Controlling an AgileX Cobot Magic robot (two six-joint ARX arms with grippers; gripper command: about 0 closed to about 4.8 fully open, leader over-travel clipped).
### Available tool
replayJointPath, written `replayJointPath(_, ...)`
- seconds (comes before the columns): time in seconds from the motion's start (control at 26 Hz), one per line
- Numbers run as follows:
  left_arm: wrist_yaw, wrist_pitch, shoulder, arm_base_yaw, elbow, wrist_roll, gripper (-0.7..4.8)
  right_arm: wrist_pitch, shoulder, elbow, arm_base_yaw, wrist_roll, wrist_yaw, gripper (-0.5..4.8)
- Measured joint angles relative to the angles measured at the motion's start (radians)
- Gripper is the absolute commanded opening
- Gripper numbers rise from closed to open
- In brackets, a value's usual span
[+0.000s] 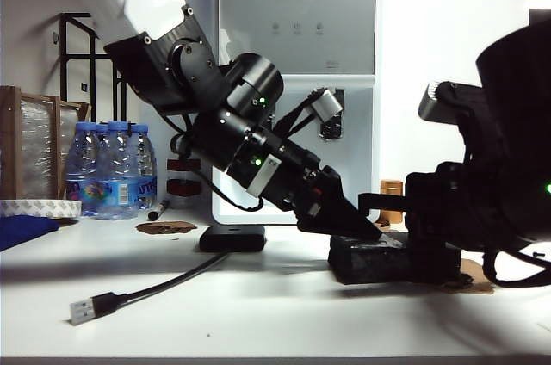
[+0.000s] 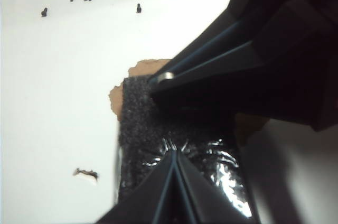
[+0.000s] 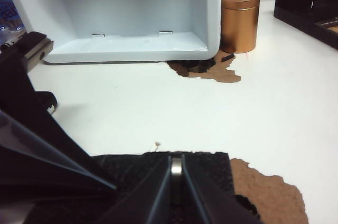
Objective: Take the USB flash drive out of the black sponge and insert it into the slot on top of the black USB adpator box.
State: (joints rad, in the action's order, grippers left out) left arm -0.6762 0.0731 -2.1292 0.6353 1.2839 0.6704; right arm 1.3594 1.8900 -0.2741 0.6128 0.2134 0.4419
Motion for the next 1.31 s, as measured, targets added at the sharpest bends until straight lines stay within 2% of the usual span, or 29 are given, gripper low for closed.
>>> replayJointPath(0.19, 0.0, 0.0, 0.0, 0.0, 0.0, 0.0, -0.04, 0.0, 0.0, 0.0, 0.0, 0.0, 0.001, 0.43)
replayJointPath(0.27, 0.0, 0.0, 0.0, 0.0, 0.0, 0.0, -0.04, 0.001, 0.0, 0.0, 0.0, 0.0, 0.001, -0.05)
replayJointPath(0.62, 0.0, 0.001, -0.001, 0.0, 0.0, 0.0, -0.04, -0.002, -0.064, 0.0, 0.0, -0.009, 0.003, -0.04)
replayJointPath(0.88, -0.002, 0.005, -0.001, 0.0, 0.0, 0.0, -0.04, 0.003, -0.222, 0.0, 0.0, -0.101, 0.002, -0.04)
replayJointPath(1.0, -0.008, 0.034, -0.005, 0.0, -0.002, -0.031, -0.04, 0.006, -0.321, 0.0, 0.0, -0.132, 0.002, -0.04)
replayJointPath(1.04, 0.005, 0.086, -0.009, 0.0, -0.003, -0.079, -0.04, 0.01, -0.391, 0.0, 0.0, -0.151, 0.002, -0.04)
replayJointPath(1.08, 0.024, 0.14, -0.01, -0.002, -0.004, -0.127, -0.04, 0.003, -0.452, 0.0, -0.009, -0.161, -0.027, -0.04)
replayJointPath(1.15, 0.029, 0.217, -0.002, -0.012, -0.008, -0.192, -0.04, -0.025, -0.542, 0.0, -0.049, -0.163, -0.148, -0.04)
replayJointPath(1.19, 0.03, 0.286, 0.021, -0.028, -0.012, -0.262, -0.04, -0.062, -0.628, -0.004, -0.104, -0.132, -0.313, -0.04)
replayJointPath(1.31, 0.046, 0.392, 0.082, -0.045, -0.011, -0.369, -0.04, -0.184, -0.743, -0.047, -0.198, -0.028, -0.552, -0.04)
